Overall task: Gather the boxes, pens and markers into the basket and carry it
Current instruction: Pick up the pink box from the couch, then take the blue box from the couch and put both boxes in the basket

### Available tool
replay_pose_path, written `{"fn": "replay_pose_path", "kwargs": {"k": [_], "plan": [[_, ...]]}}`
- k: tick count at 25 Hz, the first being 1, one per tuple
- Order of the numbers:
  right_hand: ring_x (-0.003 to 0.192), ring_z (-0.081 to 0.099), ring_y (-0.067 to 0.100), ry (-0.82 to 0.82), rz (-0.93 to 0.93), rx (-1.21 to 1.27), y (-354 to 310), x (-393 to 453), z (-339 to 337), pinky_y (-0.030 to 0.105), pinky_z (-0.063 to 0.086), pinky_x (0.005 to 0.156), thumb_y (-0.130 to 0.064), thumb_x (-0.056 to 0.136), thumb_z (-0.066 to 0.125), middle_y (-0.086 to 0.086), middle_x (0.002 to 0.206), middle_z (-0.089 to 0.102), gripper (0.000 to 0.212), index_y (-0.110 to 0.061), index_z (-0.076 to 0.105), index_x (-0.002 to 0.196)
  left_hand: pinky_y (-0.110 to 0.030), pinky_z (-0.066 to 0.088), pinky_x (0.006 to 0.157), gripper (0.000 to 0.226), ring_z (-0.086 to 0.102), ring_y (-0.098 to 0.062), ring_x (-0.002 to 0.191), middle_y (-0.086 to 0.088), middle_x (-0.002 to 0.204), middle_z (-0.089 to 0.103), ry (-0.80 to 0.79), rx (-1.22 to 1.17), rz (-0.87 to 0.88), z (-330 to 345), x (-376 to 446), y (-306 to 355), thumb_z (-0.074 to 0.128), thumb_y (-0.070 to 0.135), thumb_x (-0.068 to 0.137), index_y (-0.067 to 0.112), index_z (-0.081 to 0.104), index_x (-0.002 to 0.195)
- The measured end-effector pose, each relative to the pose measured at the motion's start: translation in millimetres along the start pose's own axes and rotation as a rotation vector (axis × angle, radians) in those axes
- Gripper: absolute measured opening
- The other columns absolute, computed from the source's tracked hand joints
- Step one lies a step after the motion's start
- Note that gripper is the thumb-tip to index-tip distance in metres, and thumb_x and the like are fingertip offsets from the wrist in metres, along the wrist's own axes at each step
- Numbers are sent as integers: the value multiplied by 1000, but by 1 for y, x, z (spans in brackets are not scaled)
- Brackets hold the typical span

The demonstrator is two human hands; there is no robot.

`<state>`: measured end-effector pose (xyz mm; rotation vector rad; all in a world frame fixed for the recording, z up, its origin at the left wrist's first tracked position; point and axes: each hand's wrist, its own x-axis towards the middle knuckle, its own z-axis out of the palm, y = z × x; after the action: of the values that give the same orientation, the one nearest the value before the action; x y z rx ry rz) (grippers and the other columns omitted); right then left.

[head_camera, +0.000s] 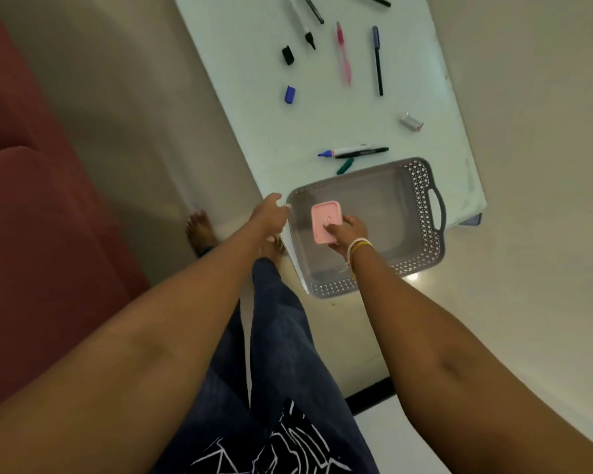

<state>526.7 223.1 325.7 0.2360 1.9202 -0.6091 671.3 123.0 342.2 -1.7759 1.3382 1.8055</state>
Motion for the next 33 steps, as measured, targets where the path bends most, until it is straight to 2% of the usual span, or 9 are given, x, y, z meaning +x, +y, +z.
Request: {"fn": "replay_pose_path", "kwargs": {"k": [3,9,16,18,20,22,26,30,33], "plan": [[112,60,38,-58,-31,-28,2,13,17,52,53,94,-2,88,65,22,129,60,46,-5,54,133,-24,53,58,46,65,-31,103,-14,136,53,-25,-39,6,1,12,3,47,22,100,21,37,144],[117,60,37,68,-55,-121,-2,21,32,50,50,99,9,90,47,19,131,60,47,-7,55,133,-10,46,43,45,62,-23,97,-14,131,58,-71,-12,32,-5,20,0,50,12,98,22,43,142],[126,53,35,242,-52,-482,-39,-39,36,36,43,104,-8,90,57,19,135,57,43,-2,54,132,-27,48,87,50,55,-27,116,-15,142,49,-99,198,148,-62,-16,0,49,13,98,26,38,145],[106,65,32,305,-116,-483,-57,-69,56,35,51,91,-10,90,56,19,111,69,25,-1,68,110,-31,46,97,49,52,-30,123,-15,141,50,-80,213,143,-95,-30,-2,49,17,99,23,37,146],[75,62,23,332,-203,-440,-74,-94,85,32,48,72,-6,87,53,9,74,66,19,-7,66,74,-36,42,104,49,51,-32,125,-15,140,51,-50,215,140,-131,-38,-7,48,22,99,19,35,146],[78,60,25,320,-261,-443,-89,-111,125,30,45,73,-5,87,49,10,83,67,18,-5,66,82,-37,38,107,51,47,-32,129,-15,144,47,0,226,135,-174,-42,-19,47,27,99,16,34,147],[112,60,36,154,-355,-635,-121,-138,234,33,47,93,-11,91,46,19,117,67,30,-1,67,109,-37,33,111,52,39,-34,136,-18,150,38,163,234,62,-276,-39,-49,46,31,99,6,37,144],[107,61,35,-171,-550,-912,-158,-182,350,34,48,91,-14,92,50,17,112,68,14,-10,63,93,-38,34,109,51,42,-37,133,-23,146,42,351,86,-29,-376,-50,-68,45,29,99,1,39,141],[105,62,33,-285,-686,-1112,-198,-198,426,38,49,96,-17,91,49,14,109,69,18,-12,65,96,-37,35,108,53,42,-39,133,-23,144,44,455,33,-85,-440,-51,-79,47,33,99,2,40,141]]}}
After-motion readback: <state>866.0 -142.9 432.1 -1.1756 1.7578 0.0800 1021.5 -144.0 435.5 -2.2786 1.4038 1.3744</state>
